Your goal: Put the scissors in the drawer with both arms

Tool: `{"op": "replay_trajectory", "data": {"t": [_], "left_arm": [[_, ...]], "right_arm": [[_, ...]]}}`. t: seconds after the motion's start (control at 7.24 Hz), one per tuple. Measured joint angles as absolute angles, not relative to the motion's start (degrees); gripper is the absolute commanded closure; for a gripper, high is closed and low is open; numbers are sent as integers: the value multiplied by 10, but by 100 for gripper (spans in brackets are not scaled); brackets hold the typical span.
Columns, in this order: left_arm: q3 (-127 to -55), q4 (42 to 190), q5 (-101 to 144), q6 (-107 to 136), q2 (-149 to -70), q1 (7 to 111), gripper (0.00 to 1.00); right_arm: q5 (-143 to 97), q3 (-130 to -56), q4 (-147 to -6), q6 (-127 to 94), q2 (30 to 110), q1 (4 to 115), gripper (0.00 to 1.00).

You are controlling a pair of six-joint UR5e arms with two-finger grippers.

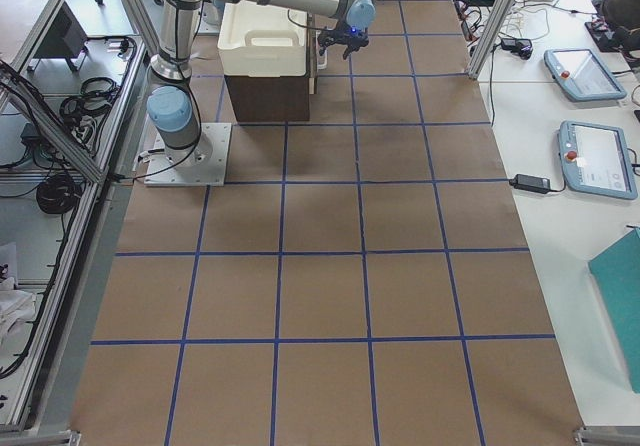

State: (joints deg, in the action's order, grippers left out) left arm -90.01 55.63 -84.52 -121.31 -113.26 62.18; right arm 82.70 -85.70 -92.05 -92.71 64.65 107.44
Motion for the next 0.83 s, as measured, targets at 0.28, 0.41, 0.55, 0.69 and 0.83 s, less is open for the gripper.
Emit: {"op": "replay_trajectory", "data": {"t": [0.28, 0.41, 0.55, 0.69, 0.83], "left_arm": [[-866, 636, -836, -1127, -1099, 666, 100], [-857, 667, -832, -1075, -1079, 691, 100], [-845, 705, -831, -1016, -1060, 724, 100], [-834, 747, -839, -957, -1044, 758, 100], [-827, 784, -853, -906, -1030, 788, 100]], "right_arm": [[827, -855, -932, -914, 645, 1073, 0], [827, -855, -937, -909, 645, 1072, 0], [827, -855, -944, -907, 644, 1072, 0], [827, -854, -951, -907, 642, 1071, 0], [827, -852, -961, -906, 637, 1070, 0]]}}
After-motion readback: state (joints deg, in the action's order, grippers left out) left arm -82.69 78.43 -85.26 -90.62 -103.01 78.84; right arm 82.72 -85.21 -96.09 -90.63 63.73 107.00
